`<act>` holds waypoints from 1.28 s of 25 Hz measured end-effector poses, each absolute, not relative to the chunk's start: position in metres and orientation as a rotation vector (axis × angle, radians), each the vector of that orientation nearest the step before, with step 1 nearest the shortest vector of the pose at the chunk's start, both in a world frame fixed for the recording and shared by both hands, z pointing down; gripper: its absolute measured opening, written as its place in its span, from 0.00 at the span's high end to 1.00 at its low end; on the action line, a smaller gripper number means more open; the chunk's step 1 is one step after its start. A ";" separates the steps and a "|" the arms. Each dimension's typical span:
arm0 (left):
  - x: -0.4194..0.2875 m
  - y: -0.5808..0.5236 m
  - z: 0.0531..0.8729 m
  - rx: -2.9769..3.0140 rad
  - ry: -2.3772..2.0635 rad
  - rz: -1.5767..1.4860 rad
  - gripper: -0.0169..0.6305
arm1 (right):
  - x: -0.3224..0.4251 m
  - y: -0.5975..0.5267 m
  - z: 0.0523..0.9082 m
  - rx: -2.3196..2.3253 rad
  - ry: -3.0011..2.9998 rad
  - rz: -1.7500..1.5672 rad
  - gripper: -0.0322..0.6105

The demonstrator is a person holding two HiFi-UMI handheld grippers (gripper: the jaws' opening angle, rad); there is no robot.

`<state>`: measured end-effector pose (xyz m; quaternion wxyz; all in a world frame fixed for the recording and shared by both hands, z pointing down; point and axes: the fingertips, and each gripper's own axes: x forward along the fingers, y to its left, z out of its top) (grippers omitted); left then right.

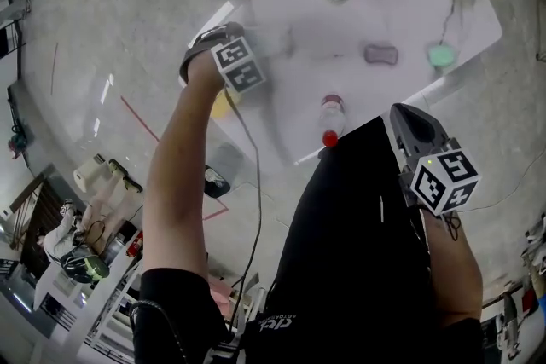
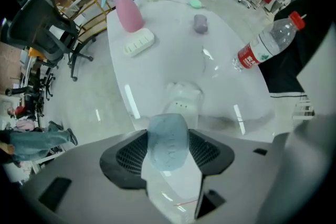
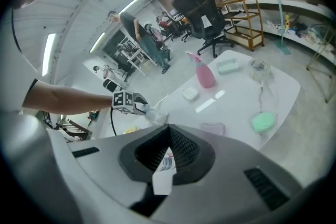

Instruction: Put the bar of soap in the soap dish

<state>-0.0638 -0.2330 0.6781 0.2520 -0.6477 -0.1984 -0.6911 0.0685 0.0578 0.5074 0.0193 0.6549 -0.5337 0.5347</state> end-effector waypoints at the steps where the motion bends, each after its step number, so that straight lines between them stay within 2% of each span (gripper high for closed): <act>1: -0.065 -0.234 0.683 -1.739 -0.558 -1.879 0.57 | 0.068 0.059 0.509 2.031 -1.651 1.664 0.93; 13: -0.060 -0.211 0.720 -1.591 -0.721 -1.792 0.57 | 0.063 0.083 0.526 2.023 -1.582 1.692 0.93; 30: -0.065 -0.213 0.703 -1.626 -0.695 -1.762 0.57 | 0.056 0.096 0.527 2.033 -1.587 1.703 0.93; 32: -0.070 -0.214 0.705 -1.573 -0.699 -1.743 0.60 | 0.054 0.099 0.528 2.034 -1.591 1.699 0.93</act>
